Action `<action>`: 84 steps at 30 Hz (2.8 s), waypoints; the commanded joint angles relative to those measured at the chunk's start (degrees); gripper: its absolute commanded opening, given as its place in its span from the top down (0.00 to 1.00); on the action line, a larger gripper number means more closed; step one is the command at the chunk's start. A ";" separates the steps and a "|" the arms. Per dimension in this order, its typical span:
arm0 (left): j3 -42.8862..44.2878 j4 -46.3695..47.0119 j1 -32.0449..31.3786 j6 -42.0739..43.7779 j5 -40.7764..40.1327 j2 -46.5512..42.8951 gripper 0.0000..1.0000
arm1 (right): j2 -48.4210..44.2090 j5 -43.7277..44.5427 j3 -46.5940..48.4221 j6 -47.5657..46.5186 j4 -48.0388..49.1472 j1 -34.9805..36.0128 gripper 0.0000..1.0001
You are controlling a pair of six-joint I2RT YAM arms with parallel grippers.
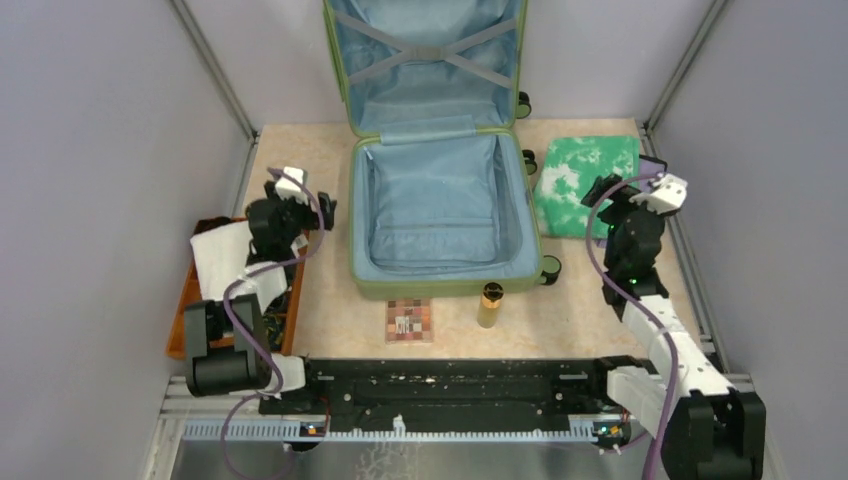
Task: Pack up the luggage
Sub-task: Pick up the clothes at the center of the board.
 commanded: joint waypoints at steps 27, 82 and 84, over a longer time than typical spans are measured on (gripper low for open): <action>40.26 -63.77 1.98 9.66 18.07 1.41 0.01 | 32.72 -28.49 30.92 25.03 -53.11 -23.86 0.08; 36.66 -66.64 -1.67 15.13 15.10 -1.44 0.02 | 35.11 -31.61 24.49 39.01 -39.27 -14.55 0.19; 36.57 -66.70 -1.66 15.29 14.96 -1.48 0.02 | 36.87 -30.97 24.89 39.71 -38.85 -13.88 0.19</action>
